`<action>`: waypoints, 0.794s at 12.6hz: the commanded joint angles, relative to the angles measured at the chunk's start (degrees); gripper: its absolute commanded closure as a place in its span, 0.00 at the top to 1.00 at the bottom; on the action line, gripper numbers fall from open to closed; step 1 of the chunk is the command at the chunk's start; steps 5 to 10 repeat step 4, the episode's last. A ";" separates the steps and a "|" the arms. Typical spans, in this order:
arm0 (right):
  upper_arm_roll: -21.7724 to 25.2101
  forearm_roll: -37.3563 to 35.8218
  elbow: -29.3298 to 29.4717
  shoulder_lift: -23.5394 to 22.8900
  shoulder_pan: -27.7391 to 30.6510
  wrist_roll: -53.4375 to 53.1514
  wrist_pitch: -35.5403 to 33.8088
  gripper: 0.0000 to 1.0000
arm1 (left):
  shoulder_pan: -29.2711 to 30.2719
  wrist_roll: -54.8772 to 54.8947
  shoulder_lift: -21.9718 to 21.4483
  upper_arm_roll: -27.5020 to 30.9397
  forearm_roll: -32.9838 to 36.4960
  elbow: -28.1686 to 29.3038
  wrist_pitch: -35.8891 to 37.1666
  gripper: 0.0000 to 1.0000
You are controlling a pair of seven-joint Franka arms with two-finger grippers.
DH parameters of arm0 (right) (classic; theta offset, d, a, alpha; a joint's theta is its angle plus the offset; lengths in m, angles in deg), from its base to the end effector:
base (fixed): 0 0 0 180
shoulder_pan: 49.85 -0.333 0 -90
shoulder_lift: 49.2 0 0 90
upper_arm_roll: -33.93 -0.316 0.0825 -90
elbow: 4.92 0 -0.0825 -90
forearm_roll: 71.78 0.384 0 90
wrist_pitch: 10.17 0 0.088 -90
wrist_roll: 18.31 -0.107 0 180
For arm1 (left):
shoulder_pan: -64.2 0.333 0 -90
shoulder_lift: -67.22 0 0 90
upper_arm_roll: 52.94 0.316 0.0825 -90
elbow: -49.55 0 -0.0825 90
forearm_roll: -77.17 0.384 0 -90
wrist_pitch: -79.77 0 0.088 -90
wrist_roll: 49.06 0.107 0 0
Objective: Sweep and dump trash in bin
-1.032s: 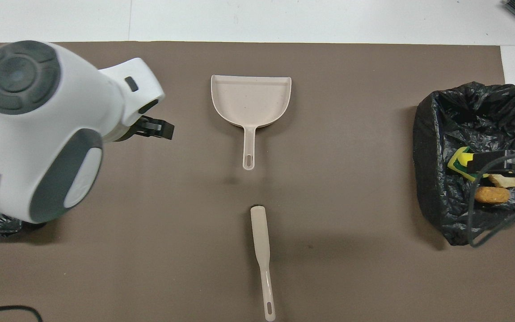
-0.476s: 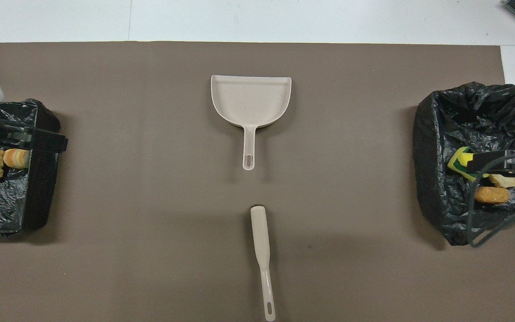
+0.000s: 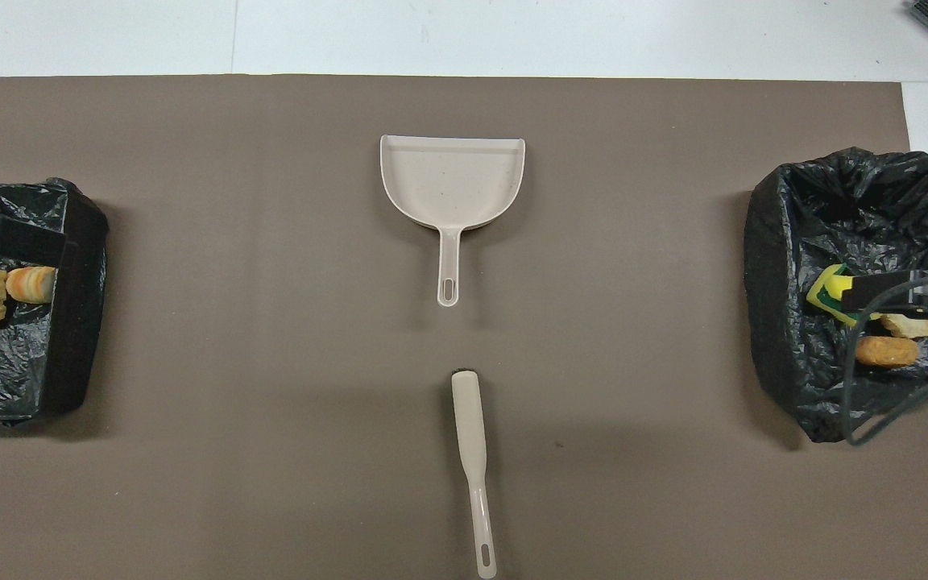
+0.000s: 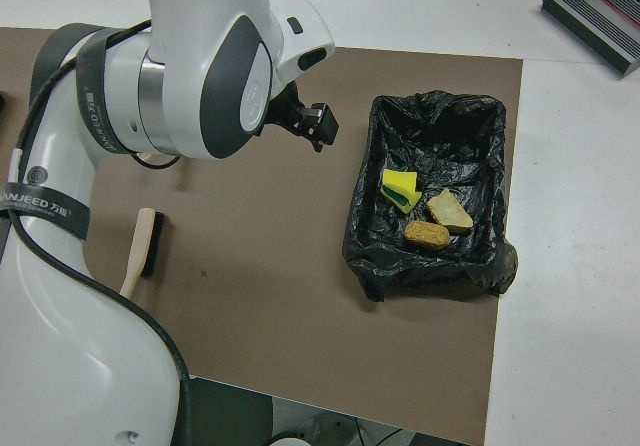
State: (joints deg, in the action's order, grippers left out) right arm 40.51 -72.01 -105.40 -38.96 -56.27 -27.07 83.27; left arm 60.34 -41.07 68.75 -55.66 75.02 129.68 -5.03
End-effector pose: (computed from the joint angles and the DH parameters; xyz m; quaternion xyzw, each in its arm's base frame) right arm 0.5035 -0.0071 0.6370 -0.9966 0.0770 -0.0266 0.0102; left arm 0.5485 -0.0671 0.6821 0.9911 -0.1289 0.0276 0.0189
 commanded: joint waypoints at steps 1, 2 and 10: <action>-0.17 0.15 0.36 -0.13 0.53 1.21 -0.89 1.00 | 0.70 0.79 0.41 -0.63 -0.23 -2.00 1.31 1.00; -0.17 0.15 0.36 -0.13 0.53 1.21 -0.89 1.00 | 0.70 0.70 0.41 -0.54 -0.23 -1.91 1.22 1.00; -0.17 0.15 0.36 -0.13 0.62 1.21 -0.89 1.00 | 0.79 0.70 0.15 -0.54 -0.32 -1.73 1.13 1.00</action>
